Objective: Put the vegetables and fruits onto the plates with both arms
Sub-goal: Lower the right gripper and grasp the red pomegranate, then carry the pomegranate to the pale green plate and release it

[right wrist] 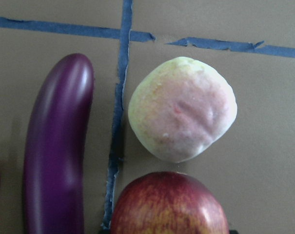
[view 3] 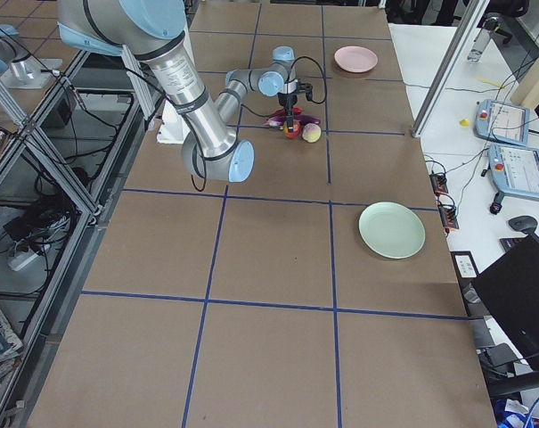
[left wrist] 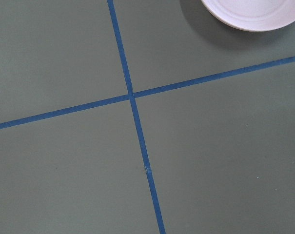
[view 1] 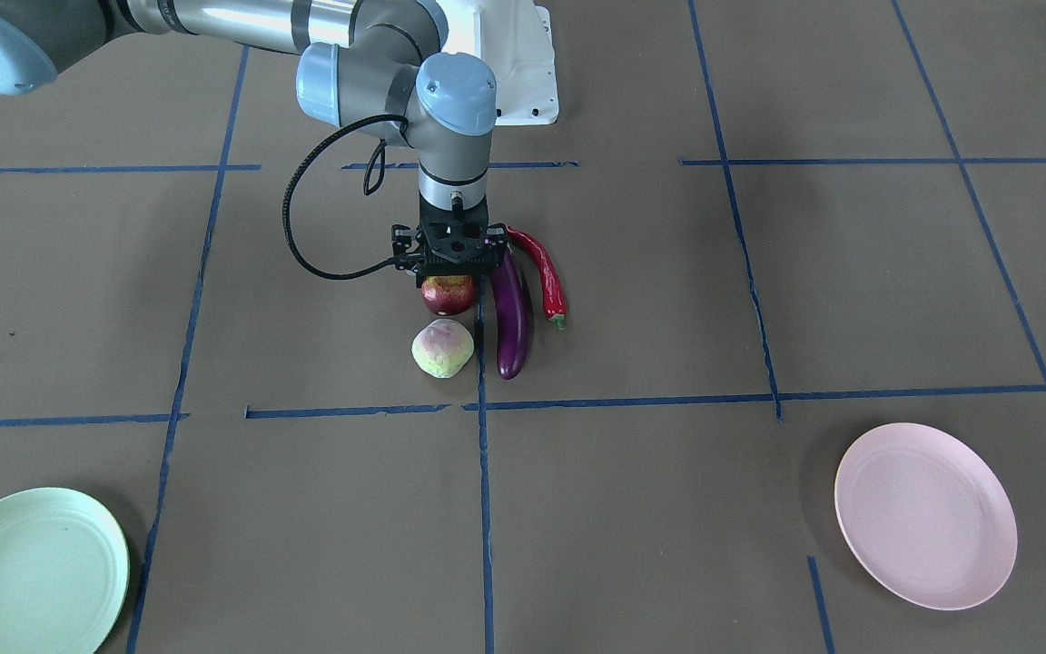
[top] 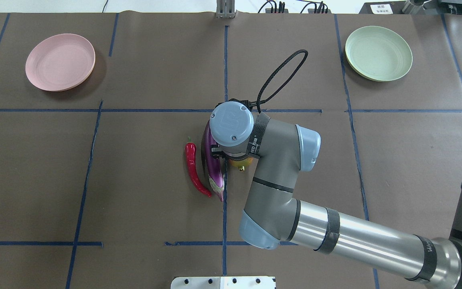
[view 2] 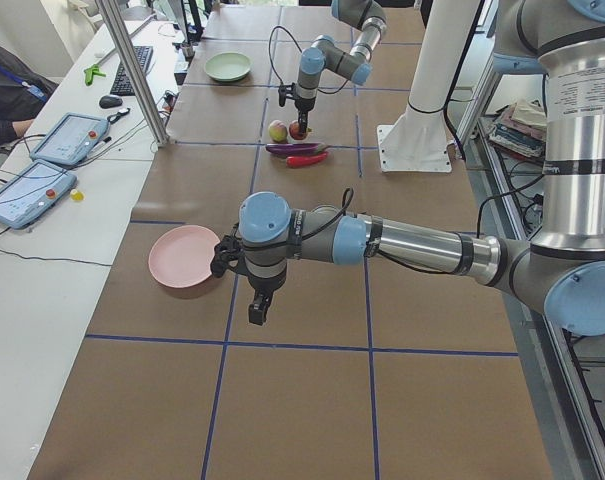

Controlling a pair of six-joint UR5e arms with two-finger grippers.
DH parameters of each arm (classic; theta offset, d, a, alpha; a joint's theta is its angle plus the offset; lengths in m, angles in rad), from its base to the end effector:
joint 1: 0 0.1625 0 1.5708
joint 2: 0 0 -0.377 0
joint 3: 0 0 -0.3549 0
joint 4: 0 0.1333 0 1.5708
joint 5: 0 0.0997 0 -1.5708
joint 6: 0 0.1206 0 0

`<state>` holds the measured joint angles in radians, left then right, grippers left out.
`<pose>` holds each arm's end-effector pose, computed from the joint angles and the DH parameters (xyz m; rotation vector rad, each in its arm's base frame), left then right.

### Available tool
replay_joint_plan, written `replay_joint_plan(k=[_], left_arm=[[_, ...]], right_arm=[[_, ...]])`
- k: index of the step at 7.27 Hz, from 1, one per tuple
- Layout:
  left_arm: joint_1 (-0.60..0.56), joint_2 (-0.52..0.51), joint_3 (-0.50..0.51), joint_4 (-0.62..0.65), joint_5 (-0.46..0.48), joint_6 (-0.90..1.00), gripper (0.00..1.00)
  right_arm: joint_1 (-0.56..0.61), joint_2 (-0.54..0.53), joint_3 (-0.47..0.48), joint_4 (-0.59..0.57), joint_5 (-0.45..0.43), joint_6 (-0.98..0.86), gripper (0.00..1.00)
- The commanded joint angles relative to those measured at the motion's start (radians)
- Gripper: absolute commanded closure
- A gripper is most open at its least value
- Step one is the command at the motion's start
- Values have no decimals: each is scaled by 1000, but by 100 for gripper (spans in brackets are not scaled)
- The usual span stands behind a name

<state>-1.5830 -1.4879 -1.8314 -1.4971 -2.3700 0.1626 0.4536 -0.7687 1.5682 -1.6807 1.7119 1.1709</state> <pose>-0.0520 -0.4254 0.5488 0.1680 0.7879 0.1838 -0.5524 -0.3987 0.1988 0.1616 -0.6827 0.0028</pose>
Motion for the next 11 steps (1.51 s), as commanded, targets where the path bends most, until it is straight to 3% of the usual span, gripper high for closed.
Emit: replay_joint_plan(k=[1,4,5,6,9,10,11], left_arm=[[0,0,0,0,0,-2,0],[1,0,0,1,0,0,0],[2,0,0,1,0,0,0],[2,0,0,1,0,0,0],[2,0,-3,1,-2,0,0],[2,0,-2,0,-2,0,0],[2,0,-3,0,-2,0,0]], right_arm=[[51,-12,167,-153,40,-4,97],[271,-73,179,-149,173,-288,98],[369,-80,115,-116,249,-401,98],[461,-90,-8,-2,315,-509,98],[638,-104,-447,360,379,-790,98],[680,-122,-530,440,411,-848,98],[703,-142,-552,446,420,-897,97]])
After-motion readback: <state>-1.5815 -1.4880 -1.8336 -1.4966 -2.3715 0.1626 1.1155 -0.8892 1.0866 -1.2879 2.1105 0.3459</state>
